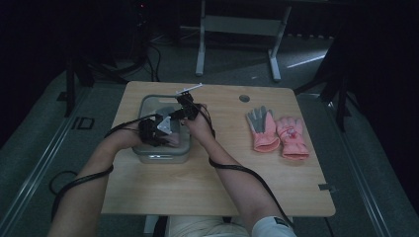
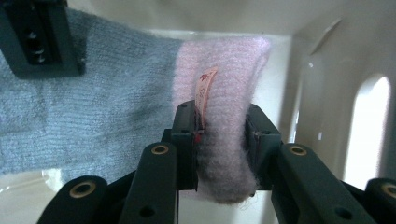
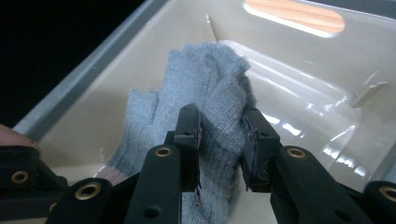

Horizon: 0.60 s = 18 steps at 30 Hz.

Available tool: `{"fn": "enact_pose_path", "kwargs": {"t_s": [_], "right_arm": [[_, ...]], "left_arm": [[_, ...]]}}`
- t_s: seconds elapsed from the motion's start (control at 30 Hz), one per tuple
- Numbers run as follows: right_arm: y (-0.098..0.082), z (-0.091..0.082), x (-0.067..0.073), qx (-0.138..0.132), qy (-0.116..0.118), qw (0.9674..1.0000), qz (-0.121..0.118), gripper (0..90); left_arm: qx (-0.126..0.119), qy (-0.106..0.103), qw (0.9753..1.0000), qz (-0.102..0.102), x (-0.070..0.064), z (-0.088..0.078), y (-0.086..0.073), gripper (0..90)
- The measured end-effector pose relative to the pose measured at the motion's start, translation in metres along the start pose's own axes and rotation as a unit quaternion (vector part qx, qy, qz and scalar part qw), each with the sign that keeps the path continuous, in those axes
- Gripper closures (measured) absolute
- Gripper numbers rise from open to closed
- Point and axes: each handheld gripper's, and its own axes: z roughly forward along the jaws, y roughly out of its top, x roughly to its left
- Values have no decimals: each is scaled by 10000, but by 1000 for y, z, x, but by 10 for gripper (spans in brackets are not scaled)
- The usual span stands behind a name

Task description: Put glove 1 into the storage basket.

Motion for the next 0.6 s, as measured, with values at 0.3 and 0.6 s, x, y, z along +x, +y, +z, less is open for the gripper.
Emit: {"fn": "enact_pose_path", "kwargs": {"t_s": [0.3,0.6], "right_arm": [[2,9,-2,192,-227,9995,-78,656],[3,-13,-8,-264,-285,9992,-38,549]], "left_arm": [[203,-103,9997,31,5,13,3,692],[296,-143,9995,15,6,23,8,657]]}}
